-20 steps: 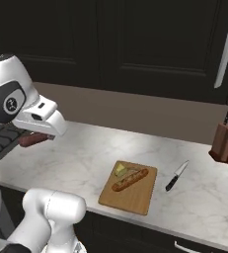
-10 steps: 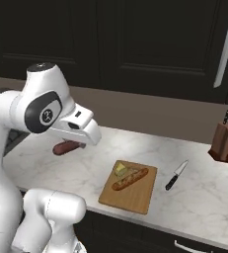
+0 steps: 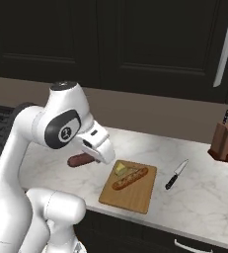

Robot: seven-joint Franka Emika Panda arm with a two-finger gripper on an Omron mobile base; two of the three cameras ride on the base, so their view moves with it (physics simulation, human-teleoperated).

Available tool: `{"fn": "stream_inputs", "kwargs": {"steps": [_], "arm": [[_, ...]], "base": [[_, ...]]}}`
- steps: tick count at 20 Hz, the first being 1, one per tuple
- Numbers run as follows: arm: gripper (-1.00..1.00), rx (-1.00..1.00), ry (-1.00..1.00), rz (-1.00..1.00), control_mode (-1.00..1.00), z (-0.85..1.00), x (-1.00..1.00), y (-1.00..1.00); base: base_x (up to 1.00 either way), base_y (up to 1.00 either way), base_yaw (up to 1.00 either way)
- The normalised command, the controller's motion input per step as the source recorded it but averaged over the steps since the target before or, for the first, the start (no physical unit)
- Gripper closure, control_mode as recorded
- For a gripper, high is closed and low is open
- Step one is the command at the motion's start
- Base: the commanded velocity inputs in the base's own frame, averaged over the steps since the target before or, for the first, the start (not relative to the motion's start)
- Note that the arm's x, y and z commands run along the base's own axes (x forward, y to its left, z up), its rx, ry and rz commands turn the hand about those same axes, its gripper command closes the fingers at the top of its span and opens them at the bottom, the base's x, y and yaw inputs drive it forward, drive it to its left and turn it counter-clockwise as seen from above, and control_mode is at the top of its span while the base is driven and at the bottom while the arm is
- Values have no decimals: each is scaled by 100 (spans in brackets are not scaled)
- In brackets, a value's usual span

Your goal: Retrieve the sausage and cheese from the fridge and place them on the cutting board on the counter.

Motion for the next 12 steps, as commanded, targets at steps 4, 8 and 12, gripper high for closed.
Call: {"fn": "stream_inputs", "kwargs": {"steps": [4,8,12], "arm": [[100,9,0,-29,-100,-45,0,-45],[100,1,0,-29,-100,-40,0,-42],[100,1,0,-7,-100,-41,40,-40]], "base": [[0,0,0],[0,0,0],[0,0,0]]}}
